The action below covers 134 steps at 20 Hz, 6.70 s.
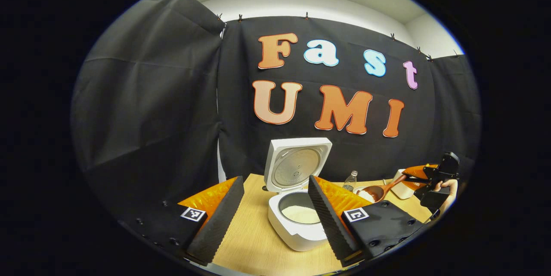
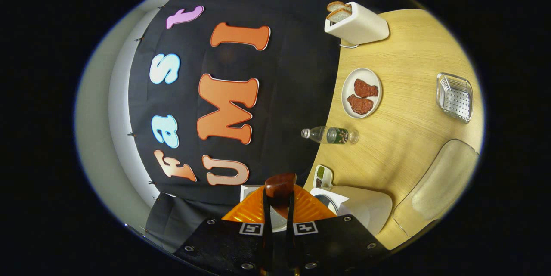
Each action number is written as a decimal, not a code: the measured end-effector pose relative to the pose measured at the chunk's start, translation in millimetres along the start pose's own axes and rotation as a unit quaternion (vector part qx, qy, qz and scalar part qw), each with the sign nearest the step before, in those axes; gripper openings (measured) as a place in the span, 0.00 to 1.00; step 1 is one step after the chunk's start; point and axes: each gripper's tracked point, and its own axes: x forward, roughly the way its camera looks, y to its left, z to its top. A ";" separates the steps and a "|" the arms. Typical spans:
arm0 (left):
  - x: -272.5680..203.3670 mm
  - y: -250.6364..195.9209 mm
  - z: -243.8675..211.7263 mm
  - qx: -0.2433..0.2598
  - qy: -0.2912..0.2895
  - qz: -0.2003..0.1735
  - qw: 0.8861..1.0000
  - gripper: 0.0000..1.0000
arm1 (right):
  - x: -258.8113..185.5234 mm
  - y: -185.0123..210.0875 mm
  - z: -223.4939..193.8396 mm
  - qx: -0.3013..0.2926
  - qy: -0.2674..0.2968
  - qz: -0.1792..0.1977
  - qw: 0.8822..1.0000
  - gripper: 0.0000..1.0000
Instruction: Close the left gripper, press the button to open the rice cooker; take a wooden spoon from the chopstick holder with the right hand, scoop a spoonful of rice and pour it into the rice cooker, then put the wooden spoon back into the chopstick holder.
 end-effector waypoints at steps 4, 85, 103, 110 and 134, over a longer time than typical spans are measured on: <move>-0.3 4.7 -4.3 -0.004 0.006 -0.006 1.000 1.00 | 26.3 26.6 -20.2 -0.033 -0.001 0.011 0.999 0.11; -5.1 63.7 -41.7 -0.027 0.029 0.043 0.998 1.00 | 55.2 99.2 -152.2 -0.614 0.003 0.123 0.779 0.11; 17.5 13.5 -27.4 -0.031 0.016 0.005 0.999 1.00 | -16.9 43.6 21.2 -0.582 -0.086 0.023 0.808 0.06; 32.2 -4.1 -17.8 -0.020 0.011 -0.005 1.000 1.00 | -58.0 -8.8 90.9 -0.563 -0.113 -0.040 0.818 0.11; 42.7 -41.6 16.8 0.000 -0.012 0.007 1.000 1.00 | -80.2 -205.1 170.5 -0.411 -0.083 -0.165 0.893 0.11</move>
